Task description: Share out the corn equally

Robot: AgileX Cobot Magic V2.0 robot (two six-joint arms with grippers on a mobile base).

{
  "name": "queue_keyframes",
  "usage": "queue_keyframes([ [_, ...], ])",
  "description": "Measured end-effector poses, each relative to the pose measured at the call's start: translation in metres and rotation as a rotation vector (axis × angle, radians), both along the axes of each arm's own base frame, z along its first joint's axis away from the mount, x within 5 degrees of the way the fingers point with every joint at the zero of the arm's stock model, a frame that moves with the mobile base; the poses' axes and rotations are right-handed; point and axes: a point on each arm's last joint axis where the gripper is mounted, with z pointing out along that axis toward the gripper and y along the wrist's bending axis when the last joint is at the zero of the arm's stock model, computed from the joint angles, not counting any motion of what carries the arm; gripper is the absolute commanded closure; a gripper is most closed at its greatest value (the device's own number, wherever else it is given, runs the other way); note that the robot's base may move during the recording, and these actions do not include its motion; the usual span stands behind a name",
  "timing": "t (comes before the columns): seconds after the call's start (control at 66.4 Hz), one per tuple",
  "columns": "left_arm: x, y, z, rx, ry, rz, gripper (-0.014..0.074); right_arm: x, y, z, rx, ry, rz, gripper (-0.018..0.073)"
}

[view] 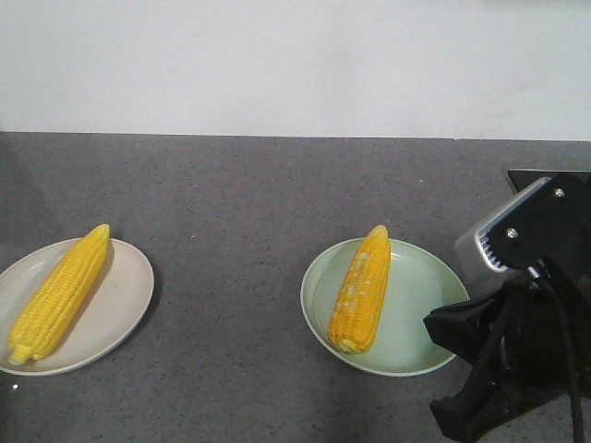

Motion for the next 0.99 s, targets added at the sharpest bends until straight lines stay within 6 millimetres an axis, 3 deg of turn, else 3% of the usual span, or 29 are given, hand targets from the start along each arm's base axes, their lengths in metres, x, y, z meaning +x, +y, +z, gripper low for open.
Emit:
queue_keyframes([
  [0.994, 0.0000, 0.0000, -0.0006, 0.054, 0.007, 0.003, 0.0604, 0.0000, 0.0000, 0.0000, 0.000, 0.000, 0.000, 0.0569],
])
